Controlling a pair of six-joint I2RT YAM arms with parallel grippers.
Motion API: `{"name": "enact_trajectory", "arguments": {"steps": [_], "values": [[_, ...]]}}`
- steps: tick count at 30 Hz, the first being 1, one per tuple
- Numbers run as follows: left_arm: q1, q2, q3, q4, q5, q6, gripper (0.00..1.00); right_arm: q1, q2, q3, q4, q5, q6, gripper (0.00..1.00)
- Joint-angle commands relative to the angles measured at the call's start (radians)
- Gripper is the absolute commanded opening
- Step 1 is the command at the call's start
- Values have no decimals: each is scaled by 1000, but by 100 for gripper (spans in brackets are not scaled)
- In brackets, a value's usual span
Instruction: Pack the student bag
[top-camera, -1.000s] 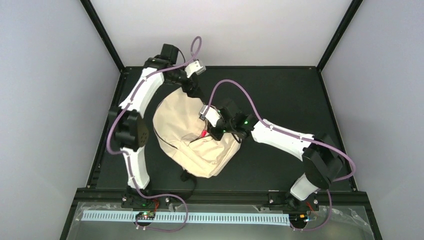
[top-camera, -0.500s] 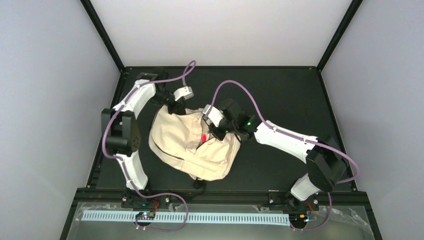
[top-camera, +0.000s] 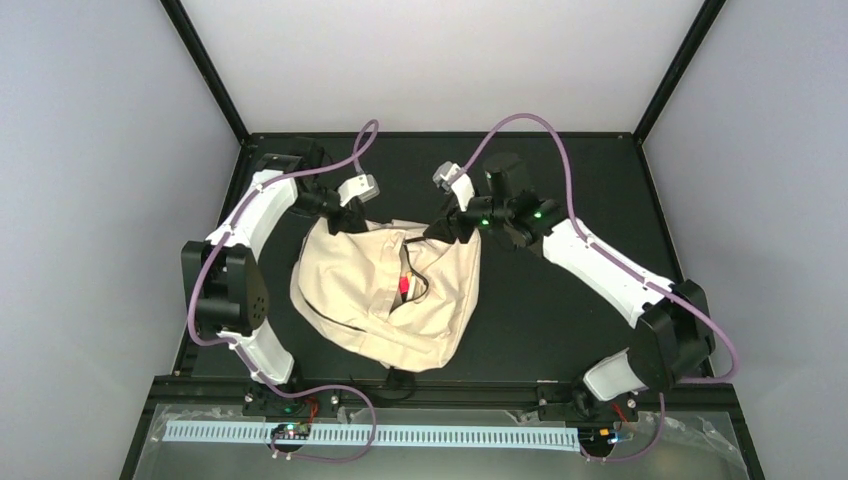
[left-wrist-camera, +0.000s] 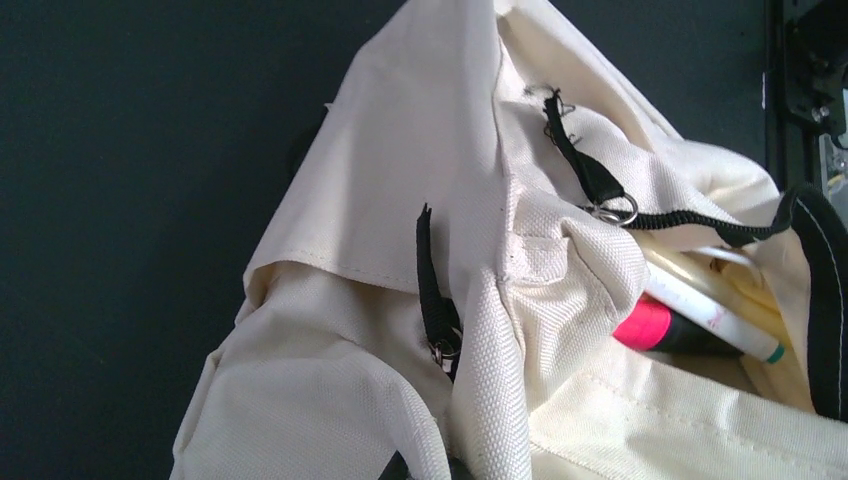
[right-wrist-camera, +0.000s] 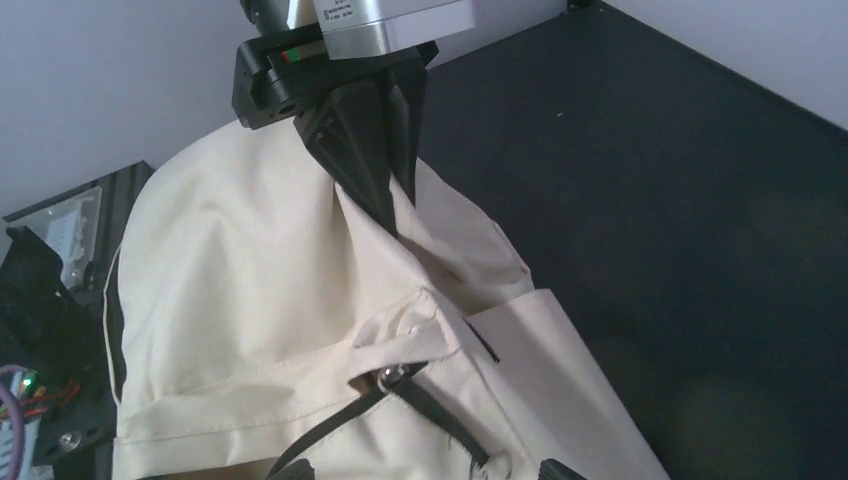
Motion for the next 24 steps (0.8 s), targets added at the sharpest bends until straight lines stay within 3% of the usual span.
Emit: {"name": "enact_trajectory", "arguments": {"steps": [1,5,11,15,24], "values": [[-6,-63,45,33,121,-51,2,12,67,78,-72,7,-68,54],[-9,-131,18,70,157,-94,2,89,81,89,-103,178,-196,41],[-15,-196,-33,126,156,-134,1,116,63,35,-4,275,-311,30],[-17,-208,-41,130,161,-138,2,116,105,89,-69,276,-373,28],[-17,-209,-39,138,163,-148,2,132,64,43,-139,235,-487,28]]}}
